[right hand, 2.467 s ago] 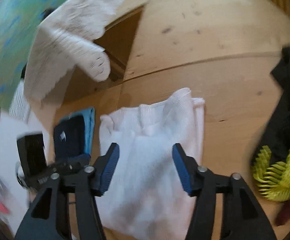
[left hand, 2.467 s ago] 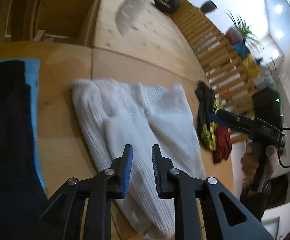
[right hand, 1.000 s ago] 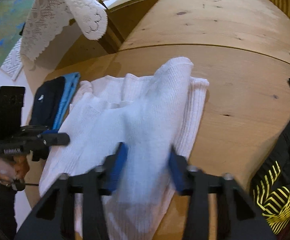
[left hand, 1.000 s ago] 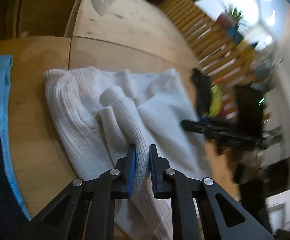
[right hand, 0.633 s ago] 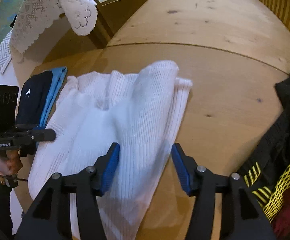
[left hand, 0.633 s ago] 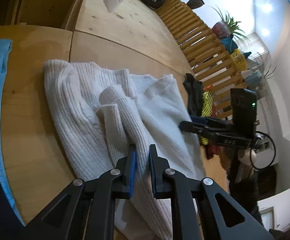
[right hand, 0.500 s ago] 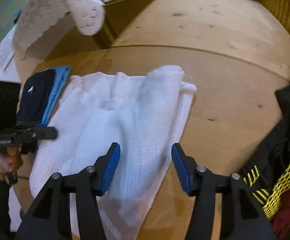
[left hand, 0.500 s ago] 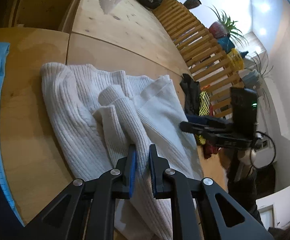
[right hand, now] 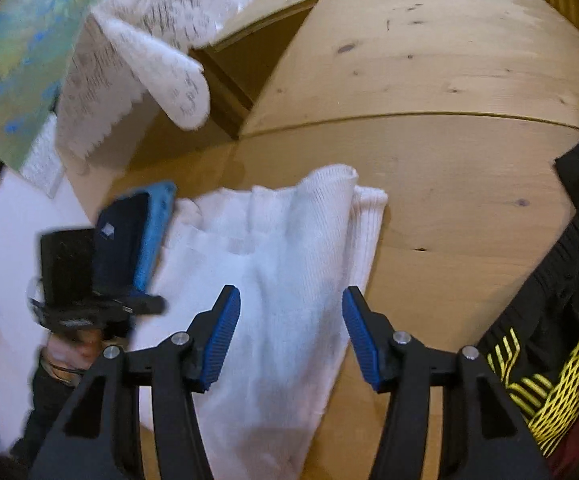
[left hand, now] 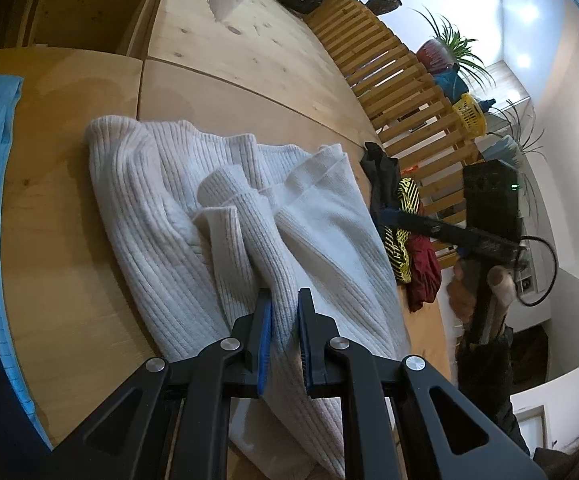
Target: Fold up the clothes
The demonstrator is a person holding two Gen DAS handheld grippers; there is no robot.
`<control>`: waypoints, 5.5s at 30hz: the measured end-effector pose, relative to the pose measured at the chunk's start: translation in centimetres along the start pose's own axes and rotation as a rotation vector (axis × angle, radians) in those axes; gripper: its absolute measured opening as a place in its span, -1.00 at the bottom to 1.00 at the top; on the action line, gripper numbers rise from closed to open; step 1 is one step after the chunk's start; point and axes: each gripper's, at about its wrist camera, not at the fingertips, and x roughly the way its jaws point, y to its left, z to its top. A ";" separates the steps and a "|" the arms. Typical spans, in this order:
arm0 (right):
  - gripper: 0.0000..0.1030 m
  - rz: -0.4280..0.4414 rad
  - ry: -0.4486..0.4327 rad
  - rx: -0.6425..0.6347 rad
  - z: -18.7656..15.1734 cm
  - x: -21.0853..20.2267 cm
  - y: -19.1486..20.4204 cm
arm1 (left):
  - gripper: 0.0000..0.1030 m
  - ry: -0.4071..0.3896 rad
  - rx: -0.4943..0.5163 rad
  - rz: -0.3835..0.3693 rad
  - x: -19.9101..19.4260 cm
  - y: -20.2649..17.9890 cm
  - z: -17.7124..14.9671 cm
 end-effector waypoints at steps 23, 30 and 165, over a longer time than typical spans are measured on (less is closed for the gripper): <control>-0.53 0.268 0.108 0.210 2.1 6.1 -3.2 | -0.80 -0.101 -0.003 0.032 -1.1 2.8 2.1; 0.12 0.128 0.055 0.064 1.6 4.1 -1.8 | -0.80 -0.123 0.010 0.014 -2.0 2.6 1.5; -0.52 -0.319 -0.110 -0.232 3.4 3.6 7.6 | -0.56 -0.018 0.403 0.351 0.3 -8.6 3.6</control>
